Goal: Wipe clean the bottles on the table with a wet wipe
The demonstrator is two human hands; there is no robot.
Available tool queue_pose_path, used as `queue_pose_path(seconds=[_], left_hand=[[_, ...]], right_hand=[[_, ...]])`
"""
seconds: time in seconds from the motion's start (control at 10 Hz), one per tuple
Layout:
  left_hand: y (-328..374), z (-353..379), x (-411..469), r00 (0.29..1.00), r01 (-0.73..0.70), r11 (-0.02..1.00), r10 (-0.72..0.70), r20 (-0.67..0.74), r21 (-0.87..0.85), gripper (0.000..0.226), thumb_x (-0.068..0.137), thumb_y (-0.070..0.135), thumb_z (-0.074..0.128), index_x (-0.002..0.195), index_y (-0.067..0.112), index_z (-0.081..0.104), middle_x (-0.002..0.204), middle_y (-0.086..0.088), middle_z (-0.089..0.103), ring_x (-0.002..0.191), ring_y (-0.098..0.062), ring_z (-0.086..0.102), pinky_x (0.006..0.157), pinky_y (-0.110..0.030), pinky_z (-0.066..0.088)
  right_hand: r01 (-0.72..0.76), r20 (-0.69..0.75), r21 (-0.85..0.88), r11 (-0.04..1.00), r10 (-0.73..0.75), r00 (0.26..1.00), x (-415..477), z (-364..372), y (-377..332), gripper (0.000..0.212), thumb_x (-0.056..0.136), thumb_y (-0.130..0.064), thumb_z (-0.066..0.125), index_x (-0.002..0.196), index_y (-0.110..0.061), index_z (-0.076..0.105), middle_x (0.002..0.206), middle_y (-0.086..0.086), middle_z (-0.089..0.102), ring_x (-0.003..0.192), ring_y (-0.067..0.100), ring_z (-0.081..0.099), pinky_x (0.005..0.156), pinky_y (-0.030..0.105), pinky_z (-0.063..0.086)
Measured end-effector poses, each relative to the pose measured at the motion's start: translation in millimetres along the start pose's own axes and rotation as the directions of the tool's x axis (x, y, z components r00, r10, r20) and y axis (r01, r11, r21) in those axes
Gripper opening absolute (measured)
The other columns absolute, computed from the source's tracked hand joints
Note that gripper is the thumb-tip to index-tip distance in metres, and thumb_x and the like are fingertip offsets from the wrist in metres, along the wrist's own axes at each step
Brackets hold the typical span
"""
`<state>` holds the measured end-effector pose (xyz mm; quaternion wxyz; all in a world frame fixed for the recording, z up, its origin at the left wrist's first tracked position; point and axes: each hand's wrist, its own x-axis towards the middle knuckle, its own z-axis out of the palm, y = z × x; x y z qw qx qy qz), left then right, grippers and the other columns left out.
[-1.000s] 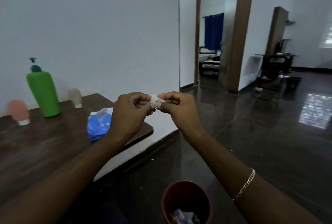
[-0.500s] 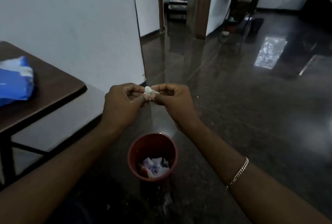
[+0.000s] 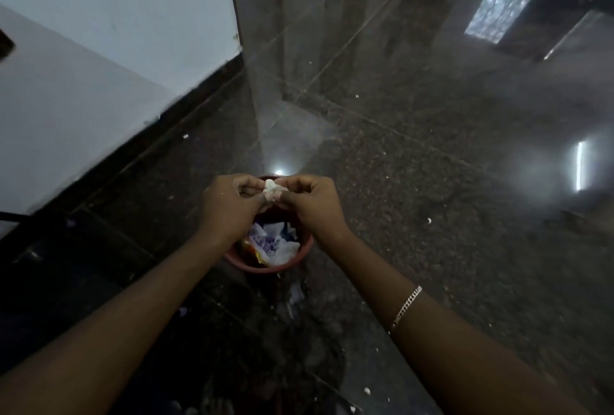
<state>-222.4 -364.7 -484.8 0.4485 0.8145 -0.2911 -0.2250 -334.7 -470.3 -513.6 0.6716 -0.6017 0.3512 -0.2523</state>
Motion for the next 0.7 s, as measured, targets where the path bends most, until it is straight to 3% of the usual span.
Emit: queue_pose_path(seconds=[0.1,0.2,0.3,0.4,0.6,0.7], left_hand=[[-32,1,13,0.994,0.089,0.995,-0.091,0.067,0.042,0.027,0.079,0.016,0.083,0.105,0.012,0.075,0.084,-0.004,0.076,0.077,-0.018,0.075,0.080,-0.043,0.062],[-53,-1,16,0.994,0.080,0.973,-0.095,0.057,0.218,0.039,0.079,0.022,0.082,0.115,0.013,0.071,0.094,-0.005,0.075,0.088,-0.019,0.072,0.086,-0.039,0.059],[-66,-5,15,0.996,0.054,0.949,-0.075,0.055,0.312,0.046,0.081,0.027,0.081,0.124,0.016,0.067,0.107,-0.007,0.071,0.095,-0.021,0.069,0.089,-0.039,0.056],[-69,-9,13,0.997,0.010,0.945,-0.034,0.068,0.328,0.048,0.084,0.030,0.076,0.130,0.020,0.062,0.116,-0.007,0.067,0.095,-0.020,0.068,0.088,-0.041,0.057],[-57,-15,9,0.976,-0.218,0.825,0.178,0.126,0.522,0.047,0.096,0.037,0.058,0.140,0.020,0.053,0.132,-0.005,0.057,0.114,-0.025,0.060,0.091,-0.042,0.052],[-37,-17,3,0.924,-0.360,0.691,0.355,0.140,0.627,0.044,0.099,0.036,0.050,0.138,0.018,0.052,0.134,-0.005,0.058,0.117,-0.022,0.058,0.093,-0.039,0.050]], right_hand=[[-0.059,-0.046,-0.073,0.996,0.056,0.997,10,13,36,0.014,0.077,-0.002,0.075,0.091,-0.003,0.076,0.083,0.014,0.075,0.080,0.029,0.074,0.076,0.047,0.061],[-0.095,-0.119,-0.225,0.970,0.069,0.990,19,30,67,0.010,0.079,-0.009,0.075,0.089,-0.007,0.077,0.077,0.002,0.074,0.072,0.009,0.069,0.067,0.026,0.057],[-0.183,-0.177,-0.365,0.913,0.125,0.976,29,44,90,0.026,0.083,-0.016,0.070,0.108,-0.009,0.074,0.100,0.005,0.075,0.094,0.014,0.069,0.079,0.022,0.049],[-0.254,-0.199,-0.486,0.836,0.178,0.964,31,50,97,0.039,0.086,-0.013,0.061,0.124,-0.009,0.065,0.122,0.010,0.068,0.116,0.023,0.061,0.097,0.028,0.046],[-0.043,-0.159,-0.501,0.865,-0.043,0.986,18,43,66,0.035,0.093,-0.010,0.055,0.126,-0.007,0.064,0.125,0.009,0.066,0.114,0.018,0.061,0.100,0.028,0.046],[0.146,-0.115,-0.565,0.812,-0.252,0.961,9,39,46,0.032,0.095,-0.014,0.053,0.126,-0.009,0.061,0.125,0.006,0.064,0.115,0.018,0.058,0.102,0.032,0.045]])
